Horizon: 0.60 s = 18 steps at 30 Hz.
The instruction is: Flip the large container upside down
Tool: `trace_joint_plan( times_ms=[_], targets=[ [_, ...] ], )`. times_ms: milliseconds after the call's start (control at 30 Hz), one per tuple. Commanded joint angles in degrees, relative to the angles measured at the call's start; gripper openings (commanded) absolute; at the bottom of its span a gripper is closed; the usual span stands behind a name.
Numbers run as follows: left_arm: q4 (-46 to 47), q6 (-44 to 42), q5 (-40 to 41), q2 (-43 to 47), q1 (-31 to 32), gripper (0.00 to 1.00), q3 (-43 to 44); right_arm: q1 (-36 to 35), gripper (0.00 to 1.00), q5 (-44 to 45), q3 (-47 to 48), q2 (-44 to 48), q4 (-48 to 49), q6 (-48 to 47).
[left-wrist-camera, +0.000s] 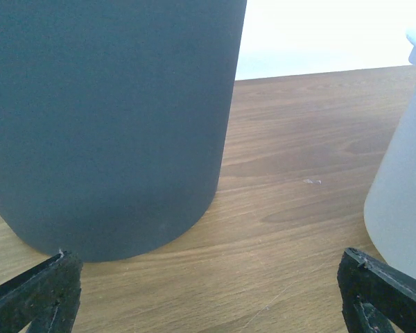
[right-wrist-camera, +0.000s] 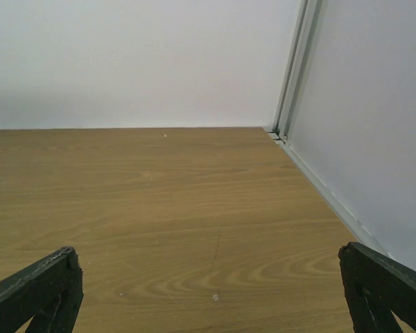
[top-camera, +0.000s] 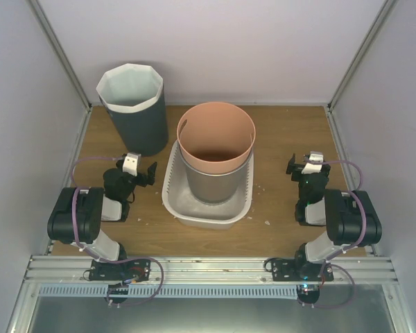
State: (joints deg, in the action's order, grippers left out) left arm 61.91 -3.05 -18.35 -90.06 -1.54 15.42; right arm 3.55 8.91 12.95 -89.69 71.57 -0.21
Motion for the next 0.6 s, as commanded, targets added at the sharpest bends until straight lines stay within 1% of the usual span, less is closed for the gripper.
trace_joint_plan(
  times_ms=[0,300,400,467,567],
  targets=[
    [3.2,-0.4,0.8,0.3,0.1,0.99,0.0,0.1,1.0,0.7,0.2,-0.2,1.8,-0.2],
    [4.6,-0.6,1.1,0.5,0.2,0.99,-0.1,0.1,1.0,1.0,0.4,-0.3,2.4,-0.2],
    [4.6,-1.2,-0.7,1.6,0.1,0.99,-0.2,0.1,1.0,1.2,0.3,0.1,2.7,-0.3],
    [0.7,-1.7,-1.8,4.8,0.1,0.99,0.8,0.0,1.0,1.3,0.8,2.7,0.0,-0.6],
    [-5.9,-2.6,-2.8,12.3,-0.2,0.99,2.0,-0.1,1.0,3.7,4.4,9.8,-10.3,0.0]
  ],
)
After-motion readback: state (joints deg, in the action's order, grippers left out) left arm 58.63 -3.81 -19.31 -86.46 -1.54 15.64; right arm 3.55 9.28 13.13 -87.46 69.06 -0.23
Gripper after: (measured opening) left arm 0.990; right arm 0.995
